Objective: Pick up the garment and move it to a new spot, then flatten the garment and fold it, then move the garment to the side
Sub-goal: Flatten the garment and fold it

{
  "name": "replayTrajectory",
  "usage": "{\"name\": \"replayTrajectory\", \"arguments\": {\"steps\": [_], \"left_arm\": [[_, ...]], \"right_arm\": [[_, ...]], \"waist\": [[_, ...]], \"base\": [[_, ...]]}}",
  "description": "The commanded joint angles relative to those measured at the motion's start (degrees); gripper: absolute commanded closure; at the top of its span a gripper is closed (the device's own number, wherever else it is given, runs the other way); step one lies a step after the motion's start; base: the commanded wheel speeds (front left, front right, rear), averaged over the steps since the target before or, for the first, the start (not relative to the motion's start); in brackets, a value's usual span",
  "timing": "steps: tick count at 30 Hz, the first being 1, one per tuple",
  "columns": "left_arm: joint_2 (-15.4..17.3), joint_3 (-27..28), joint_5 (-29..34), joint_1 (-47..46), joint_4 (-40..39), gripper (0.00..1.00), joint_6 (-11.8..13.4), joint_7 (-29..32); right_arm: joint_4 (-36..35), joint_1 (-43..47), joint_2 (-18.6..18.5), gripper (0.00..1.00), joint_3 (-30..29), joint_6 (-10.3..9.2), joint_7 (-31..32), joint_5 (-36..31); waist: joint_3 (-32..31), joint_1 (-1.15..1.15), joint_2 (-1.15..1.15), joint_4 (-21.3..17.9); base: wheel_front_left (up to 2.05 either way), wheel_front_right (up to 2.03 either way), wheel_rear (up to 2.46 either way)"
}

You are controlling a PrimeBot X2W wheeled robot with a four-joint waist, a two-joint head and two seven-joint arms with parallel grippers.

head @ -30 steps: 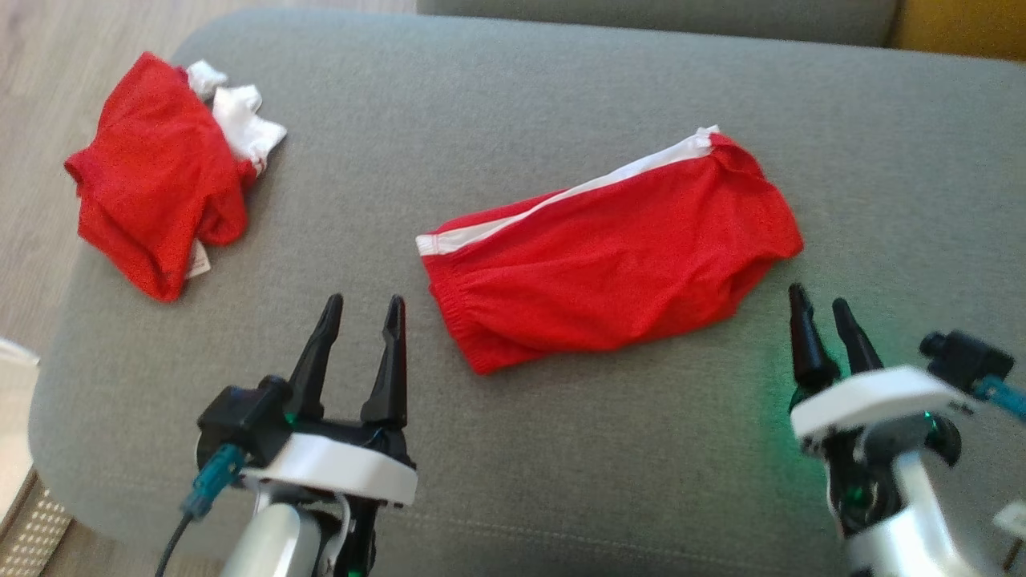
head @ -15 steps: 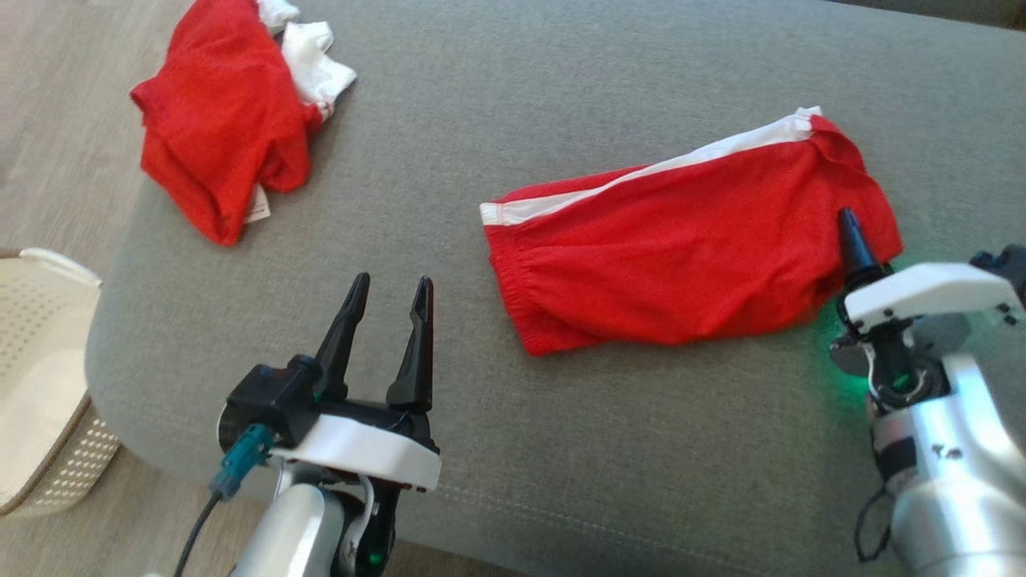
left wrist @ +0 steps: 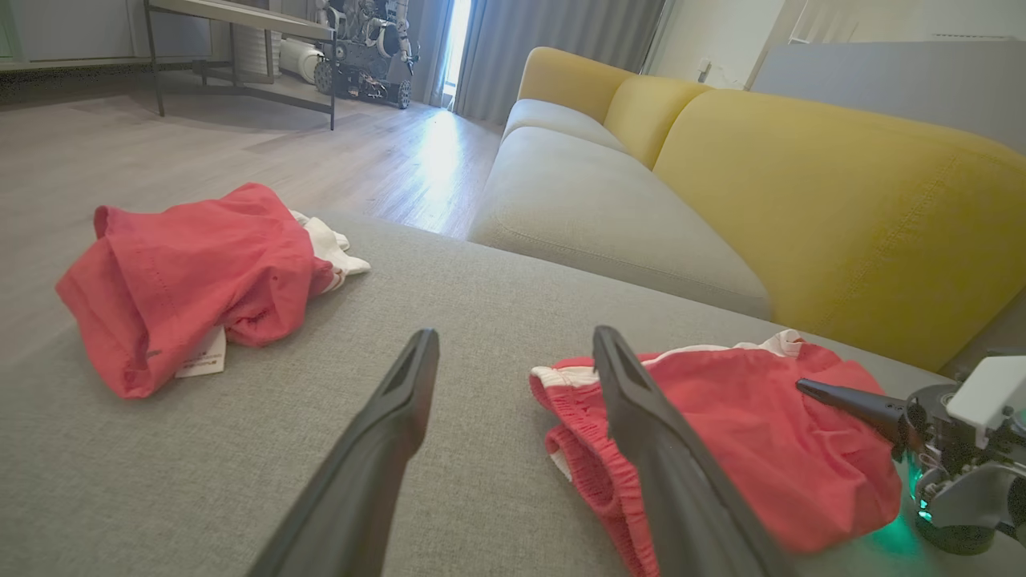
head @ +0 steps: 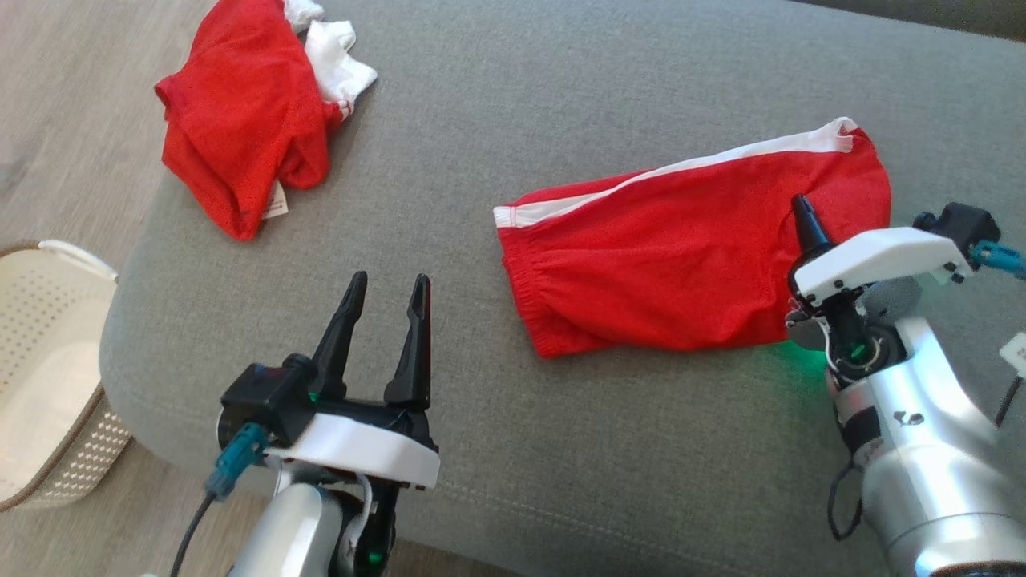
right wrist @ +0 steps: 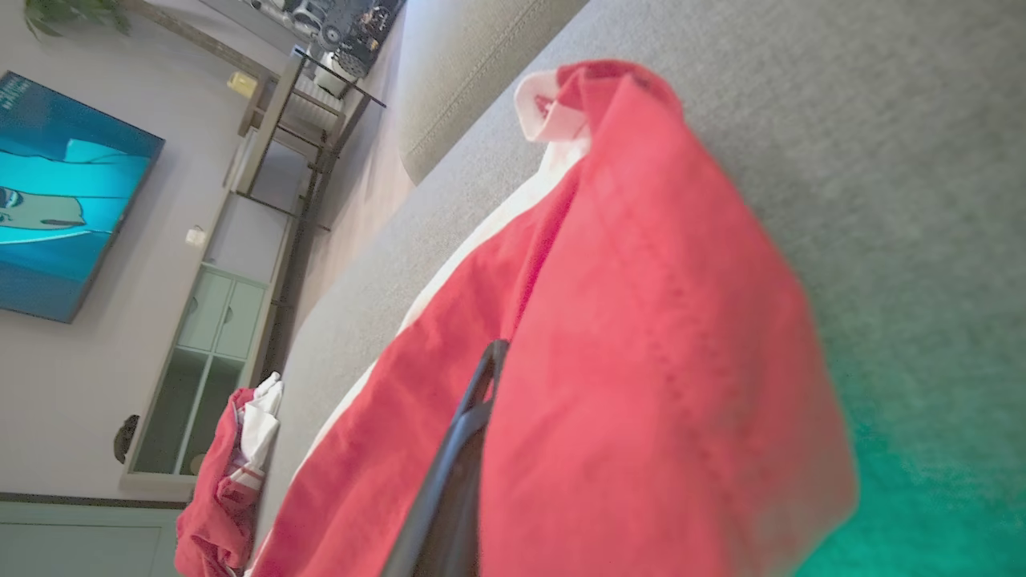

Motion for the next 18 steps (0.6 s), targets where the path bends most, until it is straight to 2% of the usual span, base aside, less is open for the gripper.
{"name": "replayTrajectory", "arguments": {"steps": [1, 13, 18], "left_arm": [[0.0, 1.8, -0.1, -1.8, -1.8, 0.0, 0.3, -0.3], [0.0, 2.6, 0.7, -0.6, -1.8, 0.0, 0.1, -0.3], [0.0, 2.7, 1.0, -0.5, -2.0, 0.0, -0.2, -0.3]], "right_arm": [[-0.3, 1.6, 1.6, 1.0, 1.0, 0.43, -1.4, 0.8], [-2.9, 5.8, 1.2, 1.0, -5.7, 0.43, -11.9, -0.3], [-2.0, 7.8, -0.4, 1.0, -11.1, 0.43, -17.6, -5.5]], "waist": [[-0.7, 0.0, 0.0, -0.6], [-4.3, 0.0, 0.0, -5.2], [-4.7, 0.0, 0.0, -7.4]], "base": [[0.0, 0.0, 0.0], [0.0, 0.0, 0.0], [0.0, 0.0, 0.0]]}}
